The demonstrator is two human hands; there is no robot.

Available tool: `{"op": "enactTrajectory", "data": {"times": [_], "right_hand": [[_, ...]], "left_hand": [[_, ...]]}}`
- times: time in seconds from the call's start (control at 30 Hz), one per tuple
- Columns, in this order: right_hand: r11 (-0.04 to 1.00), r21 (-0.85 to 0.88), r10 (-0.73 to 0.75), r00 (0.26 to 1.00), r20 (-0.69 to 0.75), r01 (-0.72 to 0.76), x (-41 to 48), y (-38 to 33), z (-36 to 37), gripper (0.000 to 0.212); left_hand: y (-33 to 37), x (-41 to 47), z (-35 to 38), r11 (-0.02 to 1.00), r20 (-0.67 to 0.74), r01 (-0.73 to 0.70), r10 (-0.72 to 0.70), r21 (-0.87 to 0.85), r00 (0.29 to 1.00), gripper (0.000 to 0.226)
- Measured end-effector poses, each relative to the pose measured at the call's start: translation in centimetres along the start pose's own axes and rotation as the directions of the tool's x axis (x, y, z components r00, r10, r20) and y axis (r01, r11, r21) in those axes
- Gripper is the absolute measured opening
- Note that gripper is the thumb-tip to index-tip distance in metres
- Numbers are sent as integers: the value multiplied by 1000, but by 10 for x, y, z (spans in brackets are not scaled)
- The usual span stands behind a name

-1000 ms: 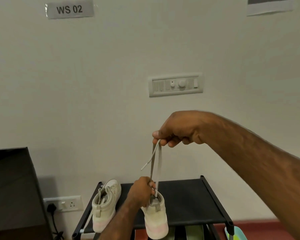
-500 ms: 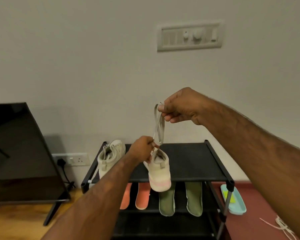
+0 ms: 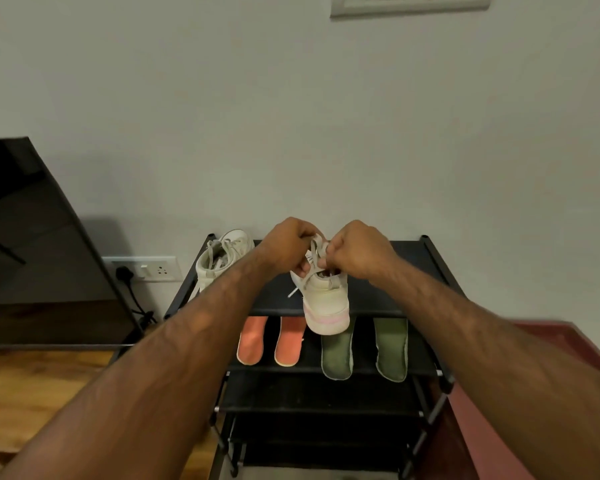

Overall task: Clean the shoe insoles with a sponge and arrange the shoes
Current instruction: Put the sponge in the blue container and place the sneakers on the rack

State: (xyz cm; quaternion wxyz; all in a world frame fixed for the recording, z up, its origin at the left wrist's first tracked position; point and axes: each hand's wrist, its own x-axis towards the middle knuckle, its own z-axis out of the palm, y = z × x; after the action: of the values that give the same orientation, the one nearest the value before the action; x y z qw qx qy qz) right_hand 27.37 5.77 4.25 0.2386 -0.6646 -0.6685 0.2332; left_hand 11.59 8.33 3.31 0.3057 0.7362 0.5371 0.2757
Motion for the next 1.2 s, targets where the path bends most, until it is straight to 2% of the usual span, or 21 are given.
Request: {"op": "enactTrajectory", "data": {"times": [0.13, 0.2, 0.27, 0.33, 0.43, 0.5, 0.63, 0.67, 0.73, 0.8, 0.83, 0.93, 0.97, 1.1, 1.2], "right_hand": [[962, -268, 31, 996, -81, -52, -4, 1, 7, 14], [945, -322, 30, 993, -116, -66, -5, -2, 8, 11], [938, -342, 35, 996, -88, -63, -4, -5, 9, 13], [953, -300, 45, 999, 16, -38, -3, -5, 6, 14], [989, -138, 71, 980, 186, -46, -5, 0, -6, 18], [993, -115, 45, 988, 145, -29, -7, 4, -10, 17], [999, -45, -2, 999, -43, 0, -12, 10, -7, 12], [1000, -7, -2, 998, -57, 2, -14, 11, -6, 14], [998, 61, -27, 998, -64, 31, -16, 12, -4, 35], [995, 33, -91, 994, -67, 93, -18, 12, -3, 54], [993, 2, -118, 990, -75, 118, -18, 11, -3, 50], [990, 12, -138, 988, -70, 140, -17, 13, -3, 15], [990, 22, -138, 989, -59, 139, -17, 13, -3, 13], [994, 21, -104, 994, 41, 103, -14, 13, -8, 26], [994, 106, -29, 967, 252, 3, -15, 11, -21, 28]], "left_hand": [[8, -4, 1, 989, -4, -56, 57, 137, 998, 25], [11, -7, 3, 982, 6, -79, 79, 171, 997, 25], [13, -10, 5, 968, 17, -112, 111, 227, 994, 25], [12, -14, 4, 962, 35, -120, 115, 243, 993, 31], [10, -22, -1, 971, 93, -112, 94, 211, 991, 53], [11, -29, -4, 970, 153, -134, 104, 203, 983, 57], [15, -39, -5, 975, 179, -138, 107, 172, 978, 39], [16, -40, -4, 970, 170, -151, 119, 190, 978, 34], [17, -40, 2, 944, 136, -191, 160, 267, 978, 28], [16, -38, 9, 914, 83, -208, 192, 349, 978, 24], [14, -36, 12, 907, 53, -201, 195, 369, 979, 23], [12, -31, 19, 911, -32, -160, 186, 380, 982, 20], [12, -30, 21, 908, -56, -152, 188, 390, 981, 18], [12, -28, 26, 867, -152, -105, 202, 487, 967, 14], [9, -31, 25, 914, -242, -79, 188, 398, 952, 23]]}}
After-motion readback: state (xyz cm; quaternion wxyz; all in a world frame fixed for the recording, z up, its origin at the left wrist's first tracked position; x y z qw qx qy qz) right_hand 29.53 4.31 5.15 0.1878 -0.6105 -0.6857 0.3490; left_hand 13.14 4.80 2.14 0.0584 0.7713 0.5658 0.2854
